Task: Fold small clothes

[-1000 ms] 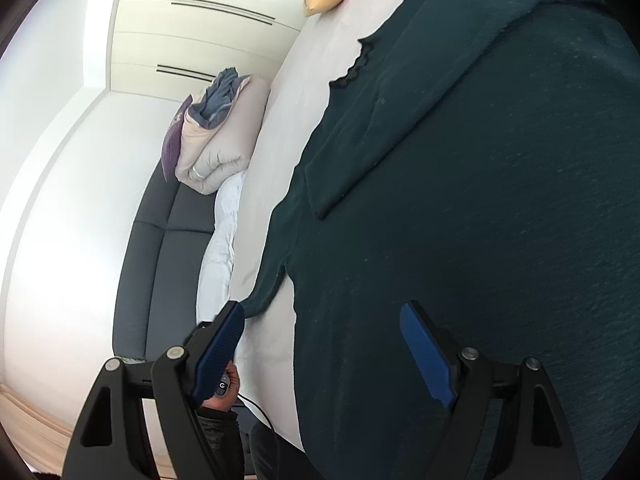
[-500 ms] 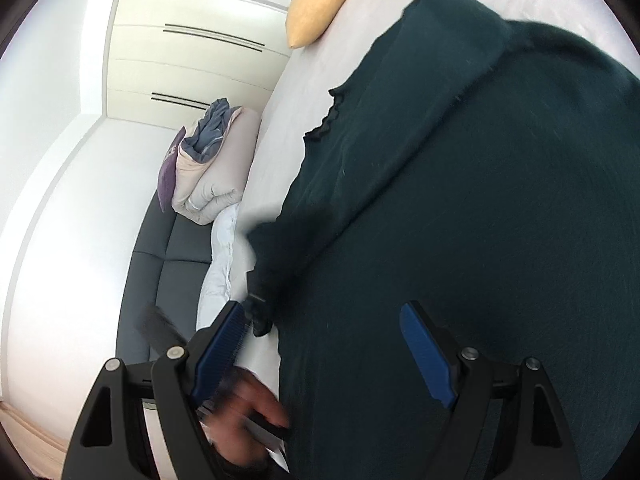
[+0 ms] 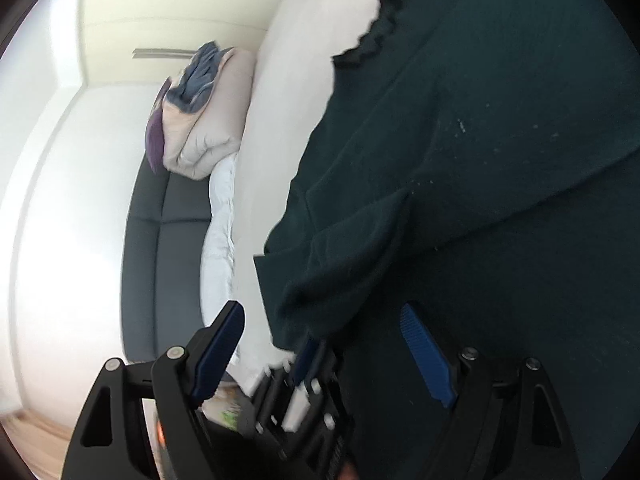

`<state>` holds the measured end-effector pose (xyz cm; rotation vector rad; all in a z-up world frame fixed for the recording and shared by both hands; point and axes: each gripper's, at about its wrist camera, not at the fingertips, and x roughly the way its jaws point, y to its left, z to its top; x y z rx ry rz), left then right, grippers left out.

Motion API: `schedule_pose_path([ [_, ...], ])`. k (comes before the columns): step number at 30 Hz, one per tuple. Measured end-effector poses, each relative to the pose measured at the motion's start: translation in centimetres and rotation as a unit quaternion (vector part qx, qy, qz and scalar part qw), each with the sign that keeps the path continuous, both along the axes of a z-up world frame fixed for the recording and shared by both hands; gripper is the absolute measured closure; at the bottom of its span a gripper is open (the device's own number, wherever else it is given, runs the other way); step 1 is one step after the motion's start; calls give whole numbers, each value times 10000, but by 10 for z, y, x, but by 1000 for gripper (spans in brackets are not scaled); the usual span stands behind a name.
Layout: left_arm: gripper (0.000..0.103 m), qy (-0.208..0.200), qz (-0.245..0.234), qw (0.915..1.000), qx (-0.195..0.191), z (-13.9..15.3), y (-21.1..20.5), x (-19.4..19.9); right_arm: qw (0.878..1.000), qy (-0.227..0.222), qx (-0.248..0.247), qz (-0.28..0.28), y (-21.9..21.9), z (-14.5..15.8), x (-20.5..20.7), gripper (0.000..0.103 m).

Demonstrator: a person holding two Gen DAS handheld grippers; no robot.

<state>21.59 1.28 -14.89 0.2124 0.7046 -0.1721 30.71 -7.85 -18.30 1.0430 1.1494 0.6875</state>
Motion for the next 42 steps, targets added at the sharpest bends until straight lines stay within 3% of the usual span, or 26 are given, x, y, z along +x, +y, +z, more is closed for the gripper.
schedule_pose_path([
  [5, 90, 172, -155, 9997, 40, 1, 2, -16, 9991, 263, 276, -183, -2, -8, 8, 20],
  [8, 90, 273, -242, 9993, -77, 1, 5, -21, 9993, 354, 89, -3, 5, -13, 8, 22],
  [11, 90, 361, -250, 9988, -212, -1, 10, -21, 9992, 295, -71, 268, 18, -13, 8, 40],
  [14, 90, 419, -230, 9976, -508, 1, 20, -23, 9981, 128, -400, 448, 26, -9, 6, 66],
  [16, 90, 436, -251, 9949, -878, 5, 31, -27, 9964, -15, -680, 497, 27, -4, 6, 89],
  [20, 90, 472, -101, 9806, -1898, 12, 68, -41, 9857, -587, -1495, 506, 26, 21, 3, 93],
  [24, 90, 507, 462, 9606, -2693, 14, 116, -43, 9627, -1196, -2393, 409, 19, 48, 0, 94],
  [28, 90, 549, 1013, 9432, -3115, 16, 164, -29, 9428, -1420, -3007, 235, -5, 63, 11, 94],
  [30, 90, 555, 1265, 9358, -3243, 16, 187, -20, 9256, -1527, -3459, 182, -14, 70, 19, 94],
  [34, 90, 573, 1492, 9341, -3193, 23, 213, 1, 8936, -1629, -4182, 67, -27, 79, 34, 94],
  [42, 90, 479, 1264, 9425, -3057, 45, 212, 49, 8882, -1312, -4403, -50, -54, 64, 63, 94],
])
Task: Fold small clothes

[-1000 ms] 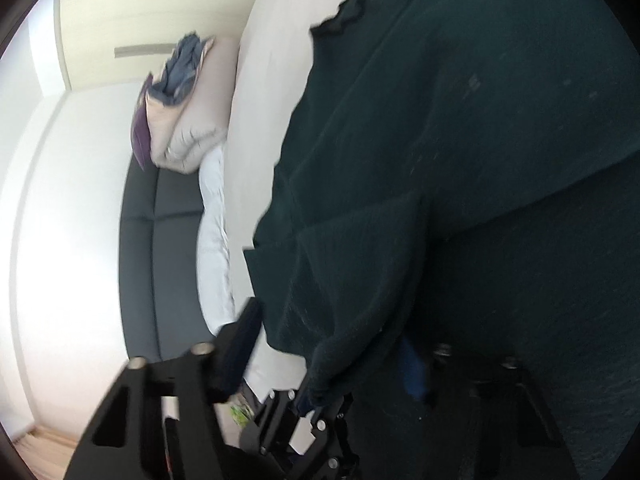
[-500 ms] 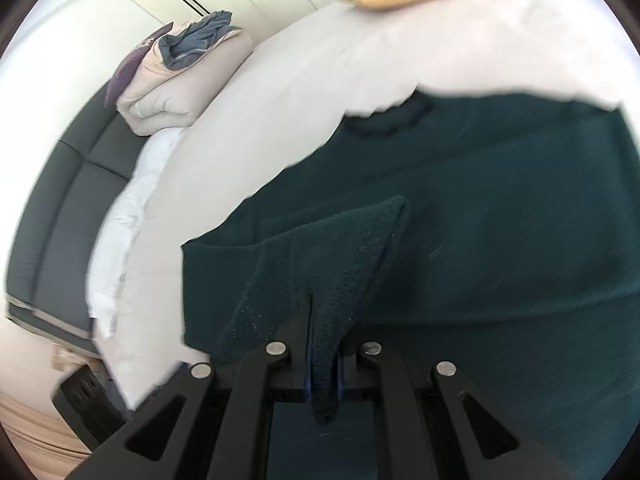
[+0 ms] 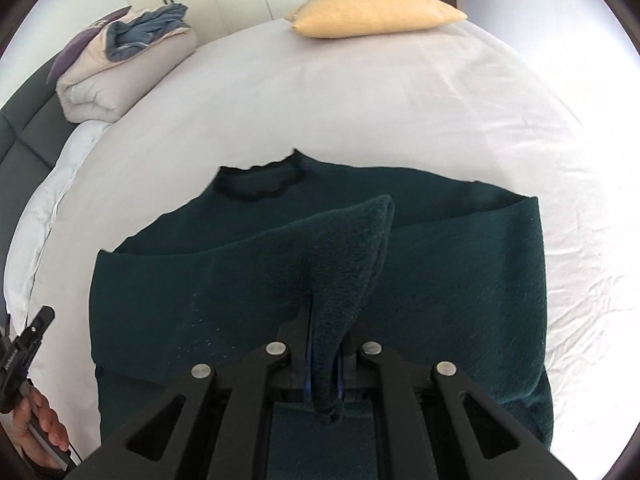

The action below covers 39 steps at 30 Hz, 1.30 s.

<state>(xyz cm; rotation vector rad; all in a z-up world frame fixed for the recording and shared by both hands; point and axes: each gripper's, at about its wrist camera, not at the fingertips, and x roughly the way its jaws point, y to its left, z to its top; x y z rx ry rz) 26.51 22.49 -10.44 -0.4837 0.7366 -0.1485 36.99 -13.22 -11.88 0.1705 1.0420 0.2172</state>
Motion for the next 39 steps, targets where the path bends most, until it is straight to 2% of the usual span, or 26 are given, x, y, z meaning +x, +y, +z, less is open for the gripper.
schedule_pose_path([
  [5, 90, -37, -322, 9990, 301, 9, -34, 25, 9999, 119, -86, 46, -2, -15, 6, 94],
  [9, 90, 208, -498, 9970, 549, 4, -59, 43, 9998, 206, 65, -22, -9, -22, 4, 94],
  [12, 90, 425, -577, 9954, 635, -9, -70, 56, 9998, 202, 88, -28, -11, -23, 4, 94],
  [17, 90, 871, -777, 9877, 1044, -45, -95, 73, 9993, 257, 247, -127, -21, -29, 9, 94],
  [21, 90, 891, -856, 9841, 1275, -58, -102, 70, 9969, 357, 639, -285, -34, -35, 16, 93],
  [26, 90, 900, -889, 9835, 1296, -60, -101, 67, 9944, 359, 950, -300, -42, -36, 11, 92],
  [31, 90, 936, -963, 9829, 1257, -61, -101, 62, 9964, 287, 725, -323, -41, -33, 13, 92],
  [34, 90, 950, -991, 9847, 1074, -58, -95, 60, 9963, 309, 709, -379, -42, -33, 19, 92],
  [37, 90, 714, -633, 9921, 813, -46, -75, 50, 9942, 356, 918, -421, -50, -39, 23, 93],
  [39, 90, 545, -343, 9955, 691, -37, -61, 45, 9896, 410, 1294, -484, -60, -43, 22, 91],
])
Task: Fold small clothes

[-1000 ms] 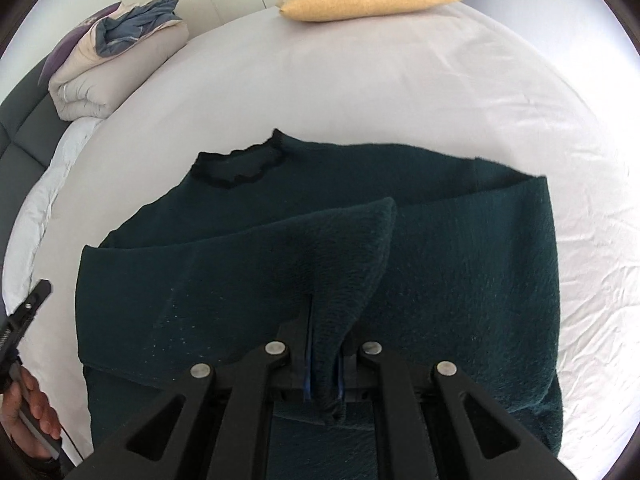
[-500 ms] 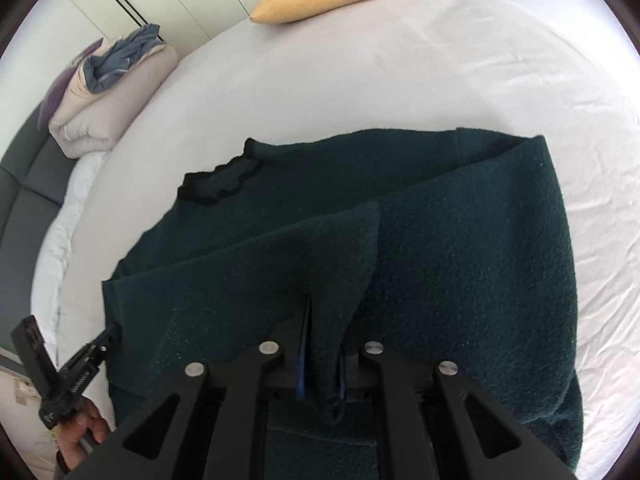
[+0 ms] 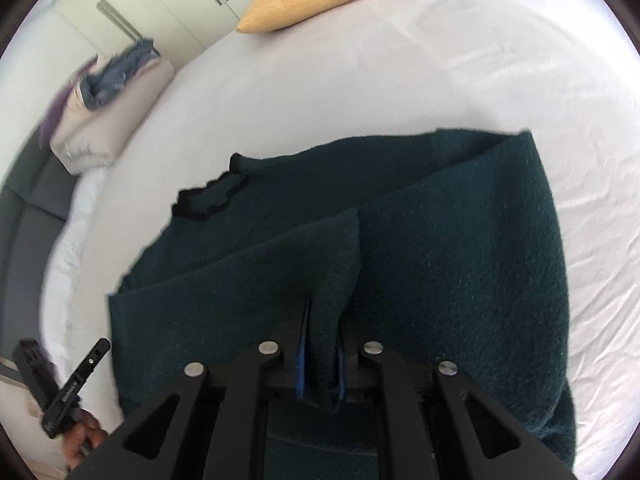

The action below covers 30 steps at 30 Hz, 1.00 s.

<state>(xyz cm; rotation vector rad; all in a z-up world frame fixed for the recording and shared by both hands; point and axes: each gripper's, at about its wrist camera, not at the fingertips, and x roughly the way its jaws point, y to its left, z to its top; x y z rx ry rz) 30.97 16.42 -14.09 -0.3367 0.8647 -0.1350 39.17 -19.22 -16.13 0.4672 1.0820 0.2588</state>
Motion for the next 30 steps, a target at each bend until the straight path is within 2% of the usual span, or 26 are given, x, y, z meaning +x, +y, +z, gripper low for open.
schedule_pose_path([
  [3, 90, -56, -61, 10000, 6, 10, 4, 1, 10000, 12, 21, -6, -5, 2, -7, 86],
  [6, 90, -43, -396, 9990, 205, 13, -14, 4, 9993, -32, -336, -171, -11, 9, -21, 73],
  [9, 90, 195, -667, 9972, 279, 4, -32, 6, 9964, 102, -620, -575, -22, 13, -28, 62],
  [10, 90, 284, -751, 9963, 306, -2, -39, 5, 9948, 72, -736, -698, -24, 18, -31, 62],
  [13, 90, 548, -979, 9927, 449, -23, -59, 5, 9914, -396, -1042, -686, -13, 42, -37, 62],
  [16, 90, 512, -1002, 9920, 564, -29, -66, 5, 9937, -684, -885, -56, 16, 49, -34, 62],
  [18, 90, 557, -1013, 9920, 512, -30, -65, 5, 9911, -519, -1211, 207, 34, 38, -29, 62],
  [20, 90, 588, -1068, 9910, 544, -31, -66, 6, 9911, -245, -1291, 222, 39, 20, -28, 62],
  [21, 90, 582, -1100, 9906, 568, -31, -66, 5, 9904, -195, -1345, 248, 40, 14, -31, 67],
  [22, 90, 568, -1128, 9903, 582, -32, -66, 4, 9874, -301, -1522, 307, 43, 11, -37, 74],
  [23, 90, 567, -1148, 9901, 571, -33, -65, 4, 9810, -454, -1837, 428, 47, 10, -46, 76],
  [24, 90, 562, -1151, 9903, 539, -33, -62, 3, 9786, -503, -1933, 498, 48, 10, -52, 77],
  [28, 90, 572, -1116, 9916, 326, -35, -55, 2, 9736, -346, -2195, 518, 37, 6, -68, 80],
  [30, 90, 580, -1099, 9920, 242, -34, -51, 2, 9760, -332, -2117, 378, 25, 8, -73, 80],
])
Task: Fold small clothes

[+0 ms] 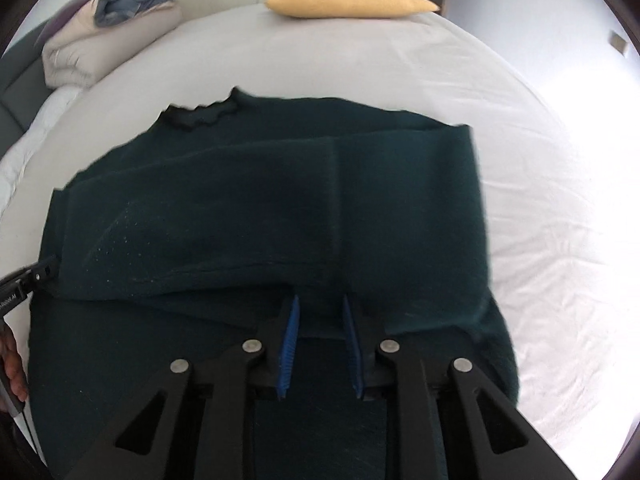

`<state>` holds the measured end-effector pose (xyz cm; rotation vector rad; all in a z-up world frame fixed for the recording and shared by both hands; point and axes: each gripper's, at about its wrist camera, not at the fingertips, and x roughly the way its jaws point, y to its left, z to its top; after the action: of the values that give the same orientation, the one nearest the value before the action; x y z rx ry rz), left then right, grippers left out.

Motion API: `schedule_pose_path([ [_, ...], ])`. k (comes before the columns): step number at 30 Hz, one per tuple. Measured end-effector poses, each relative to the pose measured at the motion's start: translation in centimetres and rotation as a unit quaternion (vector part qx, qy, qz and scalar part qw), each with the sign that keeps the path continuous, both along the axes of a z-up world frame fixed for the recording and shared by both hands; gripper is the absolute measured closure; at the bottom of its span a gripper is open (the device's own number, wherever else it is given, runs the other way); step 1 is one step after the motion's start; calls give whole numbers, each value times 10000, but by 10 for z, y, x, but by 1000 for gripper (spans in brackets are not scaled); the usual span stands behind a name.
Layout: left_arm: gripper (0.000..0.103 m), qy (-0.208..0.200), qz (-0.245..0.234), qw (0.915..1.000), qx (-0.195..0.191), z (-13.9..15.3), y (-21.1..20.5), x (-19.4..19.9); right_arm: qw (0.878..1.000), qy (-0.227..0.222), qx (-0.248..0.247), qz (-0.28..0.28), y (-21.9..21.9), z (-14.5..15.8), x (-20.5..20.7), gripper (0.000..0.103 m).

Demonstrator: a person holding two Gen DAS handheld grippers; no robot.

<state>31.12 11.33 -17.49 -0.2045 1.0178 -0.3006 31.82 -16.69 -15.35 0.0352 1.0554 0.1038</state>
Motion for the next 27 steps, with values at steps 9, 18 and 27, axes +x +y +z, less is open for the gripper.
schedule_pose_path([
  [9, 90, -356, 629, 9935, -879, 33, 52, -1, 9934, -616, 963, 40, -1, 49, 4, 77],
  [18, 90, -121, 452, 9971, -597, 25, 36, 14, 9992, -176, 332, 95, 17, 3, 22, 66],
  [27, 90, 163, 219, 9987, -420, 1, 13, 7, 9798, -533, 1765, -778, -56, 28, 5, 59],
])
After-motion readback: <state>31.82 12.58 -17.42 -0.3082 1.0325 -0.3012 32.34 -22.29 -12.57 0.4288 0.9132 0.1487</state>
